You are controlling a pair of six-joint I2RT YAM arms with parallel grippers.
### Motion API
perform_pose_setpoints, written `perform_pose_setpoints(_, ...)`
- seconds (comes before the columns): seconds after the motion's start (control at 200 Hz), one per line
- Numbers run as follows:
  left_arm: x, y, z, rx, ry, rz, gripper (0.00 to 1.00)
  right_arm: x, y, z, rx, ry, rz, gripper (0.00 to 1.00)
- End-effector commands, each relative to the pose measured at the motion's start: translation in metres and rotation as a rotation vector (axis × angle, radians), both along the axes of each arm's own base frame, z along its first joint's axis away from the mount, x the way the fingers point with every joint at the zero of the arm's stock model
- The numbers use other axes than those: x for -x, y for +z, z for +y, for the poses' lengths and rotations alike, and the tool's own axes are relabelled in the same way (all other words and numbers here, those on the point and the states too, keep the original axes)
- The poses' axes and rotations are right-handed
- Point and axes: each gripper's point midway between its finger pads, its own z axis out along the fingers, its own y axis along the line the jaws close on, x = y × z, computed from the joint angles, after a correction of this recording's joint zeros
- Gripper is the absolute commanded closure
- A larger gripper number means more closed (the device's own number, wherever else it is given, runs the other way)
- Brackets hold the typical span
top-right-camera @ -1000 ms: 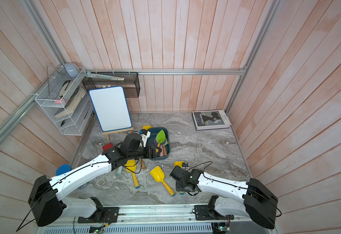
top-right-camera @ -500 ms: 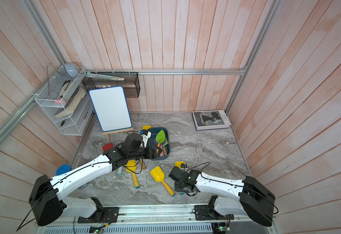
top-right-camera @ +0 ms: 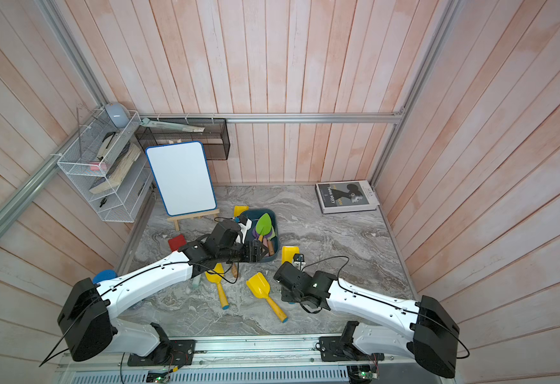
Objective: Put the shovel into the storage box
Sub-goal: Pick up the shovel from the center of the board, then place the shovel in the storage box.
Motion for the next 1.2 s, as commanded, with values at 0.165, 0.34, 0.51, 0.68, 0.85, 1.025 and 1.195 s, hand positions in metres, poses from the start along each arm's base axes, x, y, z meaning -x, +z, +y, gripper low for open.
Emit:
perform_pose_setpoints(0.165,-0.016,0.016,-0.018,0.026,-0.017,-0.048,0.22,-0.030,0.029,0.002,0.013,0.026,-0.086,1.00)
perform_pose_setpoints(0.34,-0.020,0.014,-0.027,0.039,-0.033,-0.045,0.22,-0.040,0.032,0.011,0.012,0.050,-0.091,1.00)
perform_pose_setpoints(0.51,-0.028,0.001,-0.035,0.014,-0.044,-0.033,0.23,-0.044,0.035,0.019,0.006,0.070,-0.094,1.00)
perform_pose_setpoints(0.68,-0.033,-0.008,-0.044,0.027,-0.053,-0.023,0.25,-0.045,0.036,0.023,0.001,0.078,-0.092,1.00)
perform_pose_setpoints(0.85,-0.037,-0.017,-0.049,0.020,-0.055,-0.013,0.34,-0.045,0.036,0.025,-0.006,0.081,-0.089,1.00)
perform_pose_setpoints(1.025,-0.041,-0.021,-0.051,0.022,-0.046,-0.013,0.51,-0.045,0.036,0.027,-0.007,0.084,-0.084,1.00)
perform_pose_setpoints(1.195,-0.043,-0.024,-0.052,0.019,-0.039,-0.012,0.61,-0.045,0.035,0.027,-0.007,0.085,-0.082,1.00)
